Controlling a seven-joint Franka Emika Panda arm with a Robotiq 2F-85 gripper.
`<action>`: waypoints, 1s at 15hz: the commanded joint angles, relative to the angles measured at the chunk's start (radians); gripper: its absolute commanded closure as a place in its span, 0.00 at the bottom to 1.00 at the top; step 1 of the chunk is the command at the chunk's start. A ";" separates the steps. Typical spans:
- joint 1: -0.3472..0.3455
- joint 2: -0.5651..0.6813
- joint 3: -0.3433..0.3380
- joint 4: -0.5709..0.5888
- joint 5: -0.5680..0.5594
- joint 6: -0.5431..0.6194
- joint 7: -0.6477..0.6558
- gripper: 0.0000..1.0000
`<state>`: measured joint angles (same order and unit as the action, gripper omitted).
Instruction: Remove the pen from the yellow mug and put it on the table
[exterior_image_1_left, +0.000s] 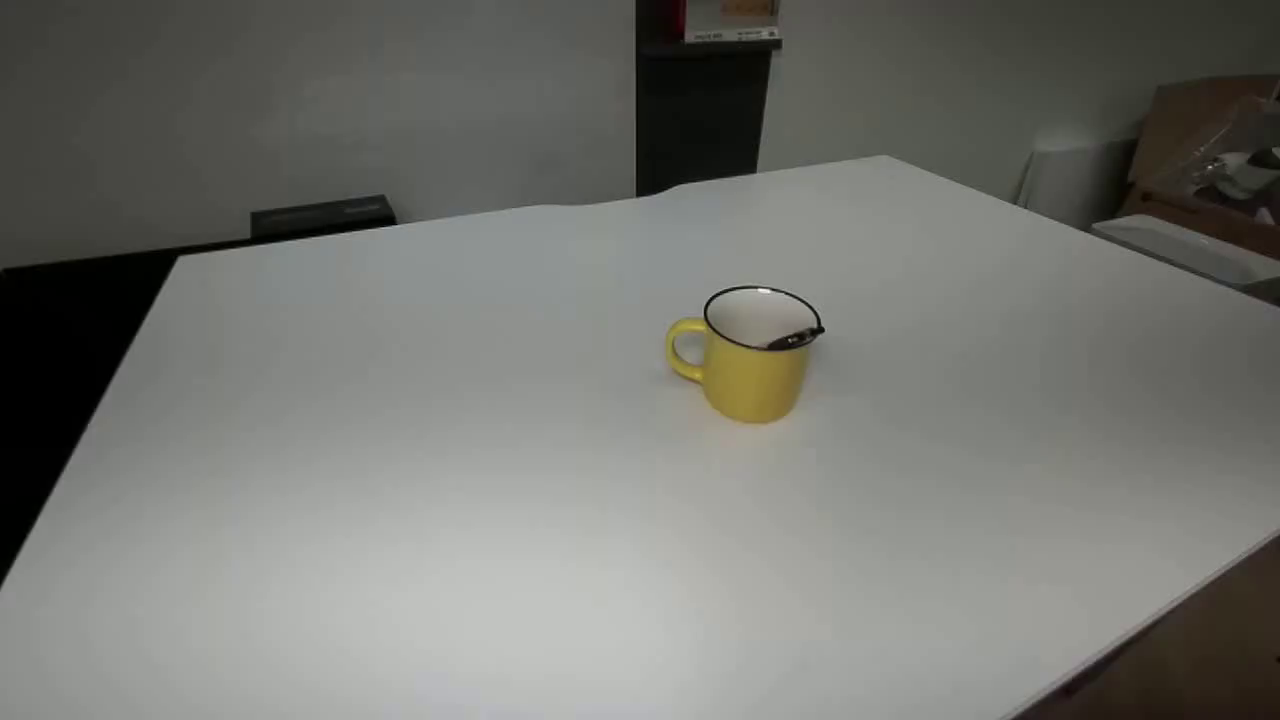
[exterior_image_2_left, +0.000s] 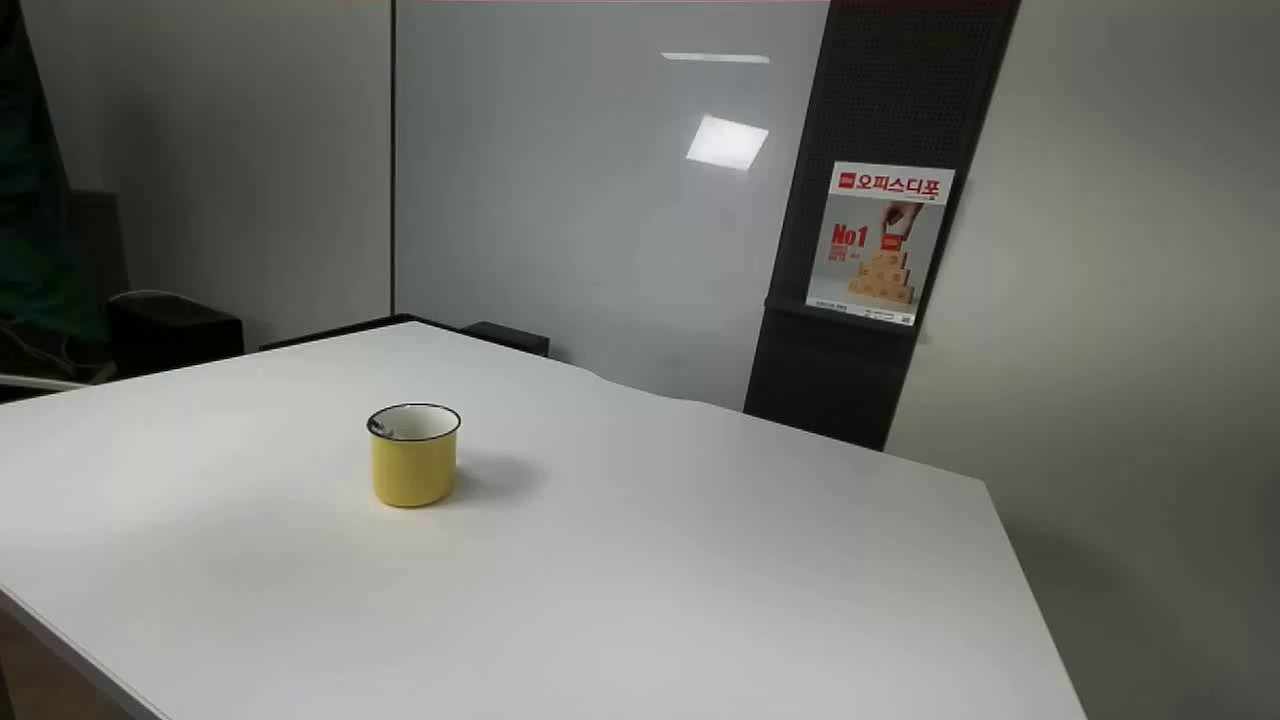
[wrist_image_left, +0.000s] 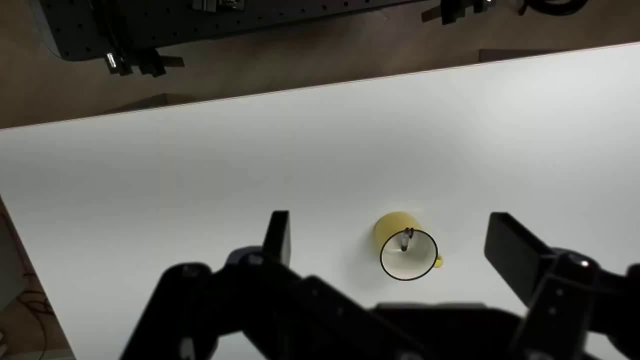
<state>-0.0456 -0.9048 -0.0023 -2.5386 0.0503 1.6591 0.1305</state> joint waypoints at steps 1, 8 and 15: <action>-0.006 0.001 0.004 0.003 0.003 -0.003 -0.004 0.00; -0.006 0.001 0.004 0.003 0.003 -0.003 -0.004 0.00; -0.009 0.018 0.018 0.002 -0.019 0.047 -0.006 0.00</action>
<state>-0.0456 -0.9044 -0.0019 -2.5386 0.0489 1.6635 0.1288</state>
